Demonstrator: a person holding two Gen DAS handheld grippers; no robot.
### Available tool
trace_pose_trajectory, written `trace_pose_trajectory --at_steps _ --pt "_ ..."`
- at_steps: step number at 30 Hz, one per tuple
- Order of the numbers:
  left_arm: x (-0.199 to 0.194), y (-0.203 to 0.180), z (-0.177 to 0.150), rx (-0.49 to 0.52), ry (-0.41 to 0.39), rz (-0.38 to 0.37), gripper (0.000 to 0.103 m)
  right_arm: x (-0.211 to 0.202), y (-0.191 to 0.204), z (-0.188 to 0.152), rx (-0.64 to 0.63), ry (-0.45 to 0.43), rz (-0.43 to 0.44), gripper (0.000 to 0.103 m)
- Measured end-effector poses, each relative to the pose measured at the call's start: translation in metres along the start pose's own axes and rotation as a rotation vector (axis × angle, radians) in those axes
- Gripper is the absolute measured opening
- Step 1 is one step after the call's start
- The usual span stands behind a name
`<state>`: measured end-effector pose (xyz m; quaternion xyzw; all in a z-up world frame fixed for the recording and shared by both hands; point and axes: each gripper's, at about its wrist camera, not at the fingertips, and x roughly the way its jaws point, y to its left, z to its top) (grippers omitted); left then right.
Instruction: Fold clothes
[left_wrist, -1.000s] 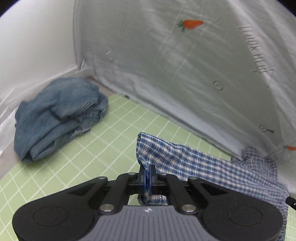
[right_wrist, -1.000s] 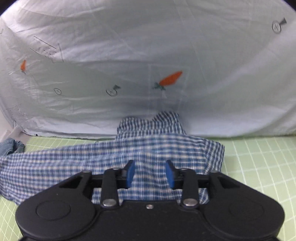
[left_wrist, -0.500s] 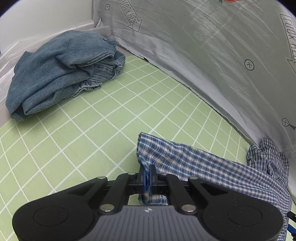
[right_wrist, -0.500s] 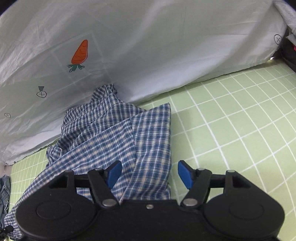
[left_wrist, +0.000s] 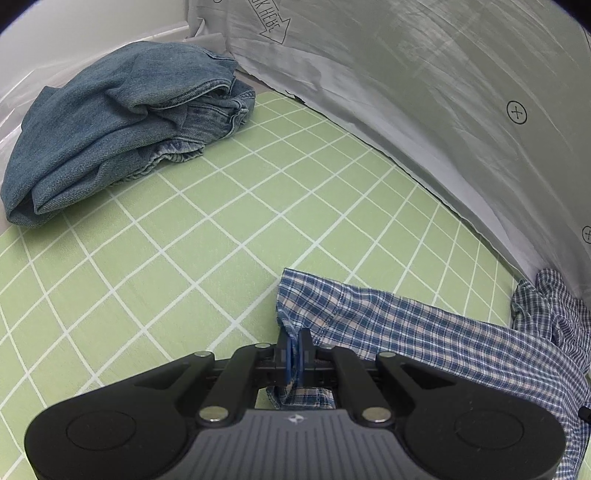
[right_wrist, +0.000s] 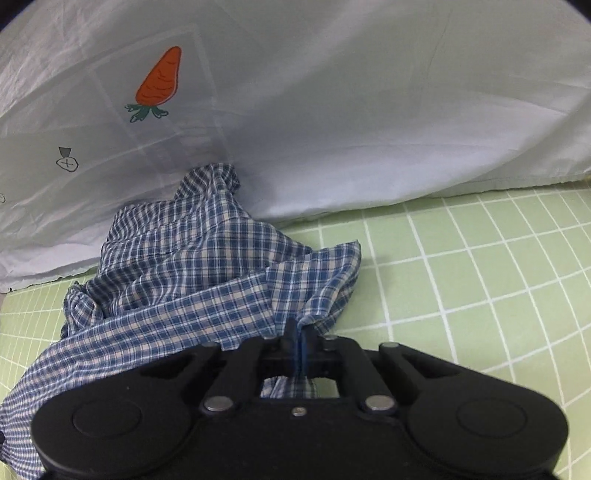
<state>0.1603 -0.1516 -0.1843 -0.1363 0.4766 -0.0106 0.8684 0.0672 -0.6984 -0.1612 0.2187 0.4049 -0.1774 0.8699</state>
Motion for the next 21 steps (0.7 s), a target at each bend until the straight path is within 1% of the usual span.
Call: trace_pose_trajectory --at_steps 2,4,5,7,9,13,17,21 --pt "0.000 -0.001 0.000 0.001 0.001 0.000 0.004 -0.005 0.001 -0.002 0.000 -0.007 -0.016 0.007" --pt "0.000 -0.001 0.000 0.004 0.001 -0.001 0.005 -0.016 0.004 -0.003 -0.017 -0.015 -0.071 0.039" --pt "-0.003 -0.003 -0.001 0.012 -0.004 -0.007 0.005 -0.024 0.005 -0.005 -0.027 -0.031 -0.094 0.042" --pt "-0.010 -0.009 -0.002 0.029 -0.011 -0.027 0.005 -0.041 0.003 -0.012 -0.028 -0.058 -0.109 0.045" --pt "-0.020 -0.017 -0.004 0.048 -0.021 -0.058 0.004 -0.061 -0.004 -0.026 0.006 -0.067 -0.112 0.047" --pt "-0.041 -0.043 -0.013 0.118 -0.025 -0.132 0.004 -0.097 -0.017 -0.065 0.052 -0.055 -0.117 0.048" --pt "-0.063 -0.080 -0.035 0.233 -0.011 -0.252 0.004 -0.128 -0.032 -0.109 0.102 -0.033 -0.137 0.050" --pt "-0.081 -0.114 -0.072 0.334 0.049 -0.391 0.004 -0.155 -0.050 -0.150 0.169 -0.009 -0.148 0.050"
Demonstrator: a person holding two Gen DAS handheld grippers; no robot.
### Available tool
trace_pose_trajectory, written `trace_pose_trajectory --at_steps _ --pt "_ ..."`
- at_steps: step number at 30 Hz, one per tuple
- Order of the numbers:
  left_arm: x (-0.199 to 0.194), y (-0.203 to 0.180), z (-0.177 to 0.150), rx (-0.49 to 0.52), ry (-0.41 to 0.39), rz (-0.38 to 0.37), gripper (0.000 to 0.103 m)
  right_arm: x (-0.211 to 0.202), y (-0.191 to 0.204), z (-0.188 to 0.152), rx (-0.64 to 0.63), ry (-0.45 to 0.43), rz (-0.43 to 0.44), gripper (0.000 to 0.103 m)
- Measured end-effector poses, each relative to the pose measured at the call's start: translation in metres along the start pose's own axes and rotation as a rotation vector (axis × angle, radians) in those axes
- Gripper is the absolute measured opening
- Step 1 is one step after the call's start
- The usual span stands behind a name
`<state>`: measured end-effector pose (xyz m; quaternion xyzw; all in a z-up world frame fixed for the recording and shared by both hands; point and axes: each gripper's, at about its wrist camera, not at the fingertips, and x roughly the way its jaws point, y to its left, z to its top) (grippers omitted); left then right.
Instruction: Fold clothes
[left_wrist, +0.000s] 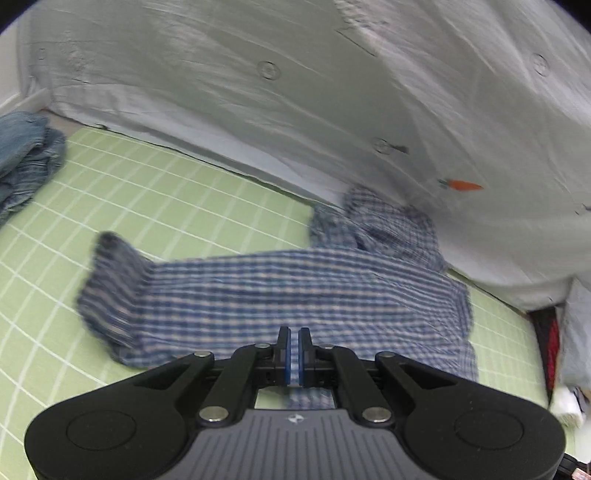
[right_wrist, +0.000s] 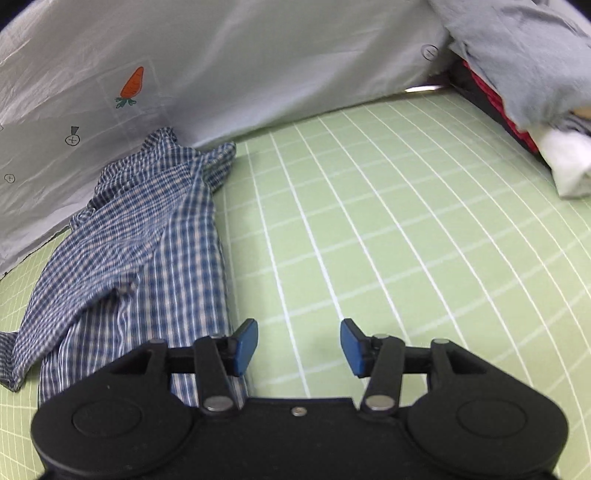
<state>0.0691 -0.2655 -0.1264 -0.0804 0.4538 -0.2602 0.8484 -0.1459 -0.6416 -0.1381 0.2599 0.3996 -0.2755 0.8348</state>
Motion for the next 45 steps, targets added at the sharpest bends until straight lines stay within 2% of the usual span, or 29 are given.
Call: trace_pose_trajectory --at_steps 2,5,7,8,10,11,12,16,21,26,29,31,35,36,37,38,45 --pt "0.002 -0.019 -0.016 0.044 0.040 -0.055 0.005 -0.009 -0.010 -0.015 0.016 0.014 -0.006 0.051" --pt "0.004 -0.028 -0.035 0.062 0.088 -0.040 0.013 -0.019 -0.016 -0.031 0.023 0.014 -0.022 0.054" --pt "0.004 -0.020 -0.038 0.037 0.100 0.006 0.036 -0.025 -0.019 -0.040 0.026 0.009 -0.031 0.066" --pt "0.003 -0.014 -0.035 0.015 0.092 0.042 0.044 -0.027 -0.020 -0.042 0.027 0.000 -0.036 0.071" --pt "-0.002 0.003 -0.031 -0.030 0.066 0.115 0.079 -0.027 -0.017 -0.040 0.010 -0.027 -0.046 0.090" --pt "-0.004 0.013 -0.027 -0.055 0.047 0.155 0.085 -0.028 -0.016 -0.039 0.002 -0.041 -0.051 0.094" --pt "-0.007 0.023 -0.023 -0.082 0.029 0.193 0.090 -0.027 -0.012 -0.038 -0.018 -0.055 -0.056 0.102" --pt "-0.009 0.069 -0.006 -0.207 0.007 0.303 0.097 -0.020 0.002 -0.030 -0.077 -0.062 -0.067 0.103" --pt "-0.004 0.124 0.007 -0.319 0.007 0.390 0.097 -0.002 0.023 -0.023 -0.117 -0.022 -0.051 0.103" --pt "0.013 0.150 0.015 -0.351 0.016 0.387 0.097 0.011 0.035 -0.020 -0.149 0.030 -0.052 0.103" --pt "0.021 0.150 0.017 -0.335 0.005 0.388 0.090 0.015 0.036 -0.018 -0.144 0.053 -0.071 0.103" --pt "0.027 0.147 0.019 -0.315 0.018 0.380 0.074 0.015 0.035 -0.017 -0.134 0.064 -0.080 0.103" --pt "0.036 0.140 0.020 -0.267 0.023 0.381 0.060 0.012 0.027 -0.018 -0.088 0.066 -0.091 0.103" --pt "0.037 0.137 0.021 -0.256 0.020 0.384 0.046 0.011 0.025 -0.018 -0.076 0.065 -0.093 0.103" --pt "0.037 0.135 0.023 -0.245 0.017 0.385 0.028 0.010 0.023 -0.018 -0.068 0.063 -0.089 0.103" --pt "0.034 0.131 0.025 -0.236 0.008 0.374 0.022 0.008 0.021 -0.018 -0.059 0.060 -0.085 0.103" --pt "0.009 0.067 0.035 -0.093 -0.073 0.215 0.016 -0.003 0.008 -0.023 0.011 0.041 -0.051 0.103"
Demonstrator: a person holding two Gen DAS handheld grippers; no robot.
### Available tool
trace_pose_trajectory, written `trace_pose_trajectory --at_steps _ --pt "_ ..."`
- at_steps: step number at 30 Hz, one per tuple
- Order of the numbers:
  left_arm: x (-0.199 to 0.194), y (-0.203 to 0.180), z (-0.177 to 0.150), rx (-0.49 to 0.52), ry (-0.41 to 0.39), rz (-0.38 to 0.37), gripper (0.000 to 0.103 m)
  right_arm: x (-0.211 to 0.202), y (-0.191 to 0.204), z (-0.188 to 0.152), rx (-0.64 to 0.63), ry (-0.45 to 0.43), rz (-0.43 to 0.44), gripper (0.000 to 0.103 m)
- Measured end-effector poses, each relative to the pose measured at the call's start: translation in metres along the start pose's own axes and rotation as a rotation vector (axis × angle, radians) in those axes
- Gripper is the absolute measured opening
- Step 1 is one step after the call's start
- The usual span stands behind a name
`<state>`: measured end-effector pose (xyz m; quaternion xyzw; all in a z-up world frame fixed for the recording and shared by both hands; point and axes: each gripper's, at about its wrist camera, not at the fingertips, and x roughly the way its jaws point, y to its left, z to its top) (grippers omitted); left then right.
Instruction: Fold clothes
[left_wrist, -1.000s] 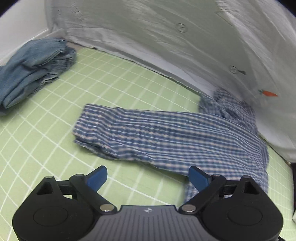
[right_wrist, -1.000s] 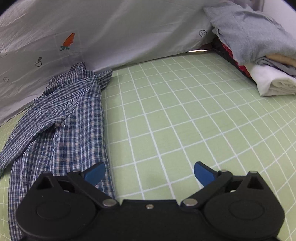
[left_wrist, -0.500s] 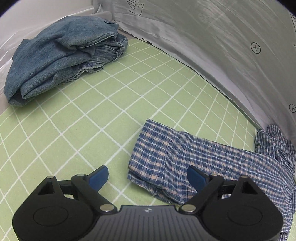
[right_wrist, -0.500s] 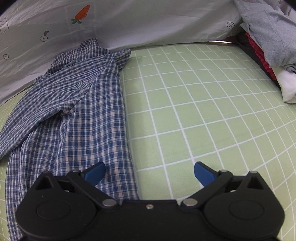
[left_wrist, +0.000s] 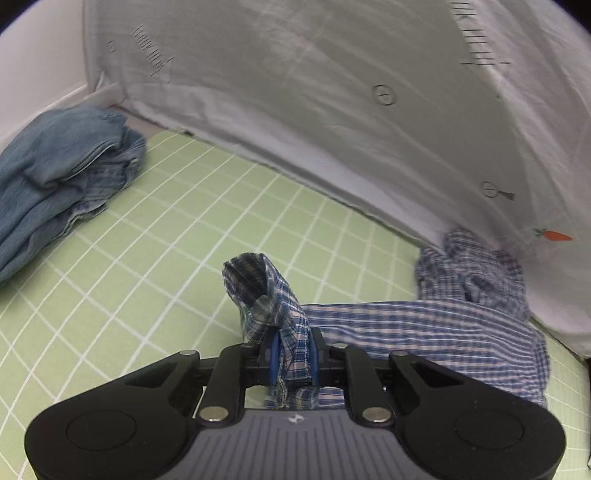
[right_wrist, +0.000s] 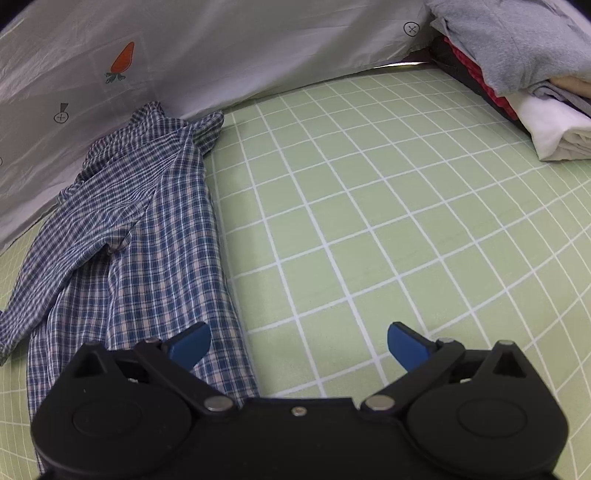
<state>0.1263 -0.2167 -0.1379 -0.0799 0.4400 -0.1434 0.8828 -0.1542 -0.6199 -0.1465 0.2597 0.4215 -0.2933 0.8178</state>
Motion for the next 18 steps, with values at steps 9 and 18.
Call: trace_pose_trajectory --at_steps 9,18 --pt "-0.035 -0.116 -0.049 0.242 0.085 -0.284 0.016 -0.013 -0.026 -0.013 0.108 -0.041 0.035 0.103" --pt "-0.041 -0.146 -0.112 0.410 0.255 -0.310 0.067 -0.016 -0.041 -0.017 0.162 -0.074 0.068 0.103"
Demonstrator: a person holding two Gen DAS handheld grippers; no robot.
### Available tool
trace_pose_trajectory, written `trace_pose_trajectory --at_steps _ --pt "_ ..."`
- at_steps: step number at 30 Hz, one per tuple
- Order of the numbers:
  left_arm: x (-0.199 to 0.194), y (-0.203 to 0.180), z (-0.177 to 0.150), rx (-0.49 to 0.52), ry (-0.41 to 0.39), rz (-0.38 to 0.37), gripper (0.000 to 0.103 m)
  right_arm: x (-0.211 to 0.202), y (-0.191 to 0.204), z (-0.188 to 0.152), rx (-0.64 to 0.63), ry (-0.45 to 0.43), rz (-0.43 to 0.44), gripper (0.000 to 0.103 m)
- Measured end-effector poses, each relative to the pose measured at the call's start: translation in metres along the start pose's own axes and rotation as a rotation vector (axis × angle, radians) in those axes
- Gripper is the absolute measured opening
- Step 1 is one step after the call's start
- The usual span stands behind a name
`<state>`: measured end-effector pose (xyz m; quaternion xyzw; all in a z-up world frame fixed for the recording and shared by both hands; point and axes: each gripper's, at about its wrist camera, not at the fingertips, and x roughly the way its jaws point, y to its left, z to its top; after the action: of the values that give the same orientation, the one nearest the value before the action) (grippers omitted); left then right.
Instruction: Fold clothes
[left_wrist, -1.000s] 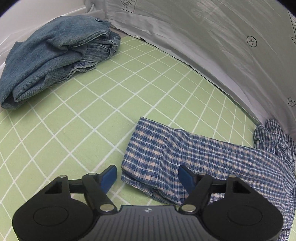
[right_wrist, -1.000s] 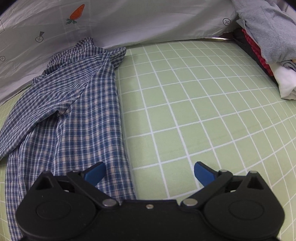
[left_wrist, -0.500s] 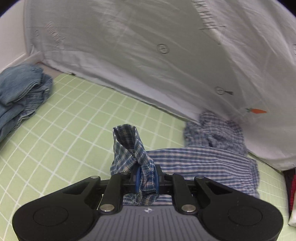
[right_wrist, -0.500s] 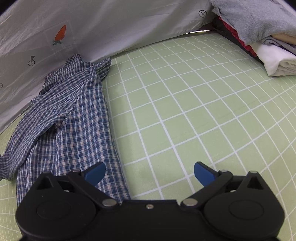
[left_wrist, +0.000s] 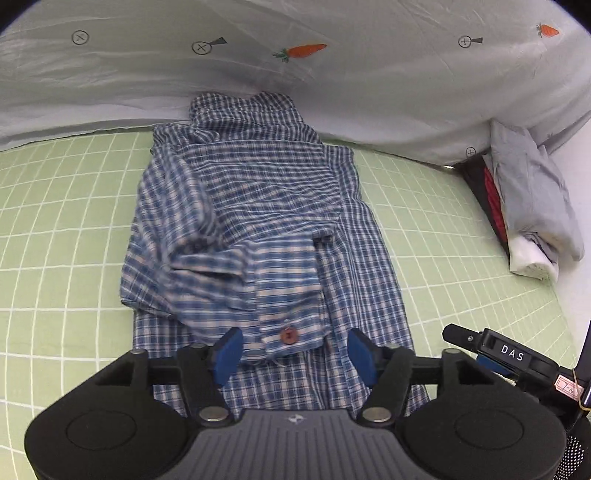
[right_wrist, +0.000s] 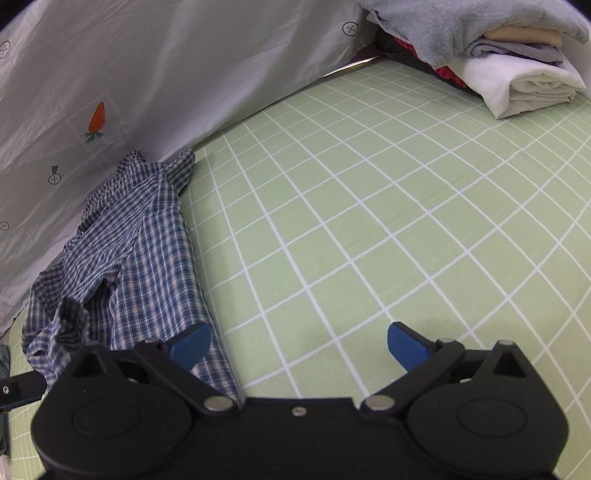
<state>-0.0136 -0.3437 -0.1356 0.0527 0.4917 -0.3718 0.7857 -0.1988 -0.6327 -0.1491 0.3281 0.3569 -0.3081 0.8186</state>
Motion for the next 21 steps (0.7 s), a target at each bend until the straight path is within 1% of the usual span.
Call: trace_pose_trajectory --at_steps 2,4,5,7,8,10,12,15,18,21 --pt "-0.010 0.013 -0.002 -0.051 -0.023 0.014 0.070 0.000 0.006 0.002 -0.029 -0.010 0.005 0.103" --pt "-0.019 0.028 -0.001 -0.127 -0.052 0.038 0.079 0.002 0.018 0.005 -0.083 -0.022 0.019 0.103" --pt "-0.022 0.036 -0.002 -0.156 -0.061 0.057 0.080 0.003 0.024 0.007 -0.109 -0.027 0.032 0.103" --pt "-0.026 0.053 -0.001 -0.214 -0.065 0.127 0.084 0.004 0.041 0.013 -0.156 -0.036 0.082 0.103" --pt "-0.026 0.059 -0.002 -0.233 -0.059 0.162 0.086 0.004 0.050 0.016 -0.180 -0.040 0.107 0.103" --pt "-0.026 0.075 -0.003 -0.278 -0.033 0.232 0.086 0.005 0.071 0.020 -0.222 -0.048 0.175 0.103" --pt "-0.024 0.089 -0.008 -0.324 -0.004 0.271 0.087 0.006 0.094 0.024 -0.268 -0.057 0.221 0.103" --pt "-0.020 0.105 -0.017 -0.374 0.034 0.284 0.088 0.014 0.126 0.027 -0.322 -0.036 0.299 0.103" --pt "-0.013 0.112 -0.022 -0.390 0.065 0.285 0.088 0.029 0.153 0.026 -0.354 0.030 0.378 0.103" --pt "-0.005 0.116 -0.023 -0.392 0.085 0.280 0.088 0.042 0.169 0.021 -0.379 0.087 0.417 0.103"
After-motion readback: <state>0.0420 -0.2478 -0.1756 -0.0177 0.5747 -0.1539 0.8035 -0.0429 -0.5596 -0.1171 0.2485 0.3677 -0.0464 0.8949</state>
